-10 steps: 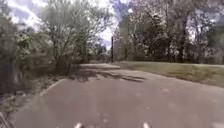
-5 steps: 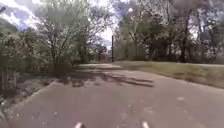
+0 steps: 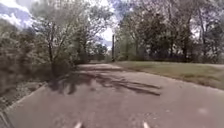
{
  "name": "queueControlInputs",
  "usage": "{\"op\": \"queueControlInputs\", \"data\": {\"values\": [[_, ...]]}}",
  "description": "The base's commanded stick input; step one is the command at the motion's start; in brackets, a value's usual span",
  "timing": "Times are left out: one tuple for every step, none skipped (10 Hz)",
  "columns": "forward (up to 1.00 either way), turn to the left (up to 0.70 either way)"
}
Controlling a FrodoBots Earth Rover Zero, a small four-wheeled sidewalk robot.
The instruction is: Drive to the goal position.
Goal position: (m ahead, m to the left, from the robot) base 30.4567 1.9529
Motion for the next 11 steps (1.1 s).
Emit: {"op": "queueControlInputs", "data": {"values": [[1.0, 0.0], [1.0, 0.0], [1.0, 0.0], [1.0, 0.0], [1.0, 0.0], [1.0, 0.0], [1.0, 0.0], [1.0, 0.0], [1.0, 0.0], [1.0, 0.0], [1.0, 0.0]]}}
